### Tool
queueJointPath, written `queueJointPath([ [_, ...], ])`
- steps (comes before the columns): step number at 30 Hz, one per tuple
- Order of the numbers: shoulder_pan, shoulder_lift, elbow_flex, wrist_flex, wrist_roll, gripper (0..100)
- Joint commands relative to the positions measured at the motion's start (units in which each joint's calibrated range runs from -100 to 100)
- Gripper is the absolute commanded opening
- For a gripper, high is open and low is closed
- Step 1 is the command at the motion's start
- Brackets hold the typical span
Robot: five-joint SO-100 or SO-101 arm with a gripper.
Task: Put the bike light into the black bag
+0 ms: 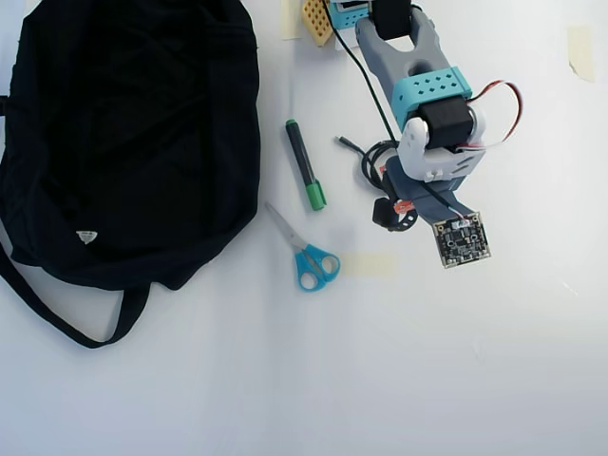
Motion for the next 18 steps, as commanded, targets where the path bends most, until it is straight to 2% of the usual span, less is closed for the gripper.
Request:
queueJointPath([
  [1,1.04,-6.03,-1.26,0.51,-1.24,2],
  [6,1.49,-10.10,2.79,2.75,-0.77,2],
  [18,1.87,-30.51,25.79,2.06,-0.77,2],
])
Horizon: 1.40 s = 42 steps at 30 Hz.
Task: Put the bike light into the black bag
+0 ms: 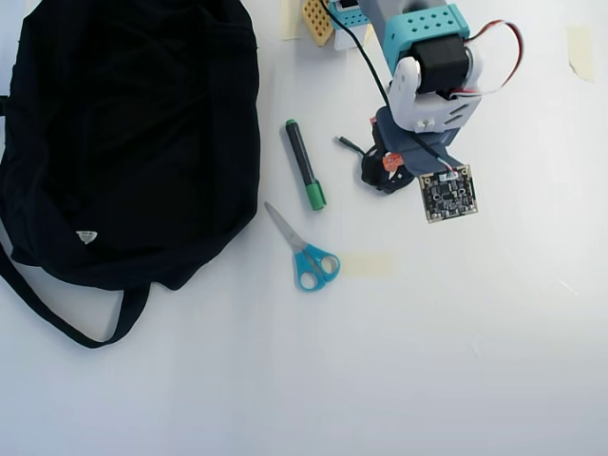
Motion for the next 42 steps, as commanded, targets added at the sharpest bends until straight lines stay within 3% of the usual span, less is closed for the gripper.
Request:
queueJointPath([
  [1,0.84,-9.34,3.18,0.60,-0.19,2],
  [6,0.99,-16.65,9.02,1.11,2.91,2],
  [13,6.07,-23.70,17.64,1.11,2.59,2],
  [42,35.32,-23.87,17.55,-1.30,3.96,2],
])
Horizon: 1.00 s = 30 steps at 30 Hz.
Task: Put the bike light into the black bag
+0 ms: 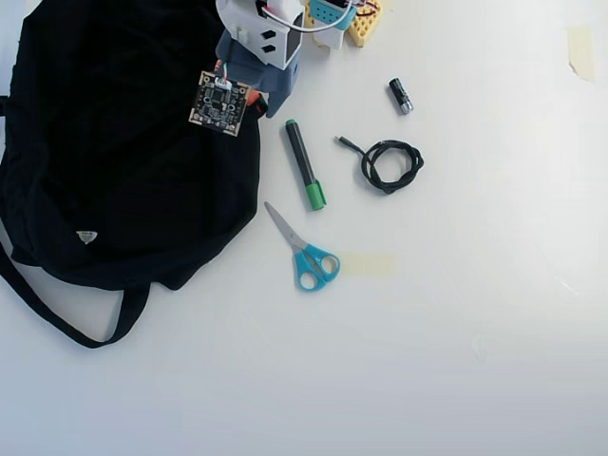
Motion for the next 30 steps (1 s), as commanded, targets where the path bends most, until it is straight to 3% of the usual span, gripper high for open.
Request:
queueJointPath([
  [1,2.78,-2.86,-0.29,-0.27,-0.19,2],
  [10,10.86,-1.78,-0.29,-1.99,-0.14,2],
  [21,20.88,1.29,-0.29,-11.81,-2.03,2],
  [30,30.68,18.05,-1.28,-35.32,-2.03,2],
])
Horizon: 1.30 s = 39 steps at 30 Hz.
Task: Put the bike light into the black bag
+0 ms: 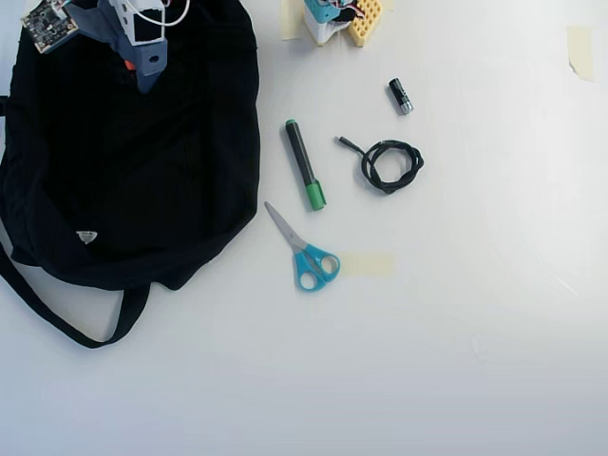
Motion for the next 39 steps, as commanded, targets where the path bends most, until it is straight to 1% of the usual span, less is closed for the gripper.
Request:
queueJointPath([
  [1,2.48,4.44,-1.52,-7.85,0.07,2],
  [3,2.63,5.93,-1.61,-9.05,0.02,3],
  [4,2.55,5.93,-1.88,-9.49,-1.19,3],
  [6,1.95,5.76,-1.43,-9.14,-1.35,9],
  [8,1.80,5.02,-0.89,-8.97,-1.35,10],
  [15,0.01,-0.21,-0.89,-0.18,-1.35,10],
  [16,-0.66,-0.29,-0.89,0.25,-1.29,12],
  [17,-0.89,-0.29,-0.89,0.25,-1.19,17],
  [18,-1.19,-0.29,-0.89,0.25,-1.14,19],
  [24,-1.04,-0.29,-0.89,0.25,-0.93,26],
  [26,-1.04,-0.38,-0.89,0.33,-0.93,26],
  [29,-1.71,-5.11,-0.89,5.59,-1.24,25],
  [30,-1.86,-7.02,-0.80,7.83,-1.29,23],
  [31,-2.53,-8.51,-0.80,9.29,-1.35,17],
  [34,-4.93,-12.24,-0.80,15.23,-1.45,3],
  [36,-7.70,-15.73,-0.44,20.57,-1.50,2],
  [37,-9.64,-18.55,2.26,21.95,-1.50,2],
  [39,-13.53,-25.52,10.97,21.18,-1.50,2],
])
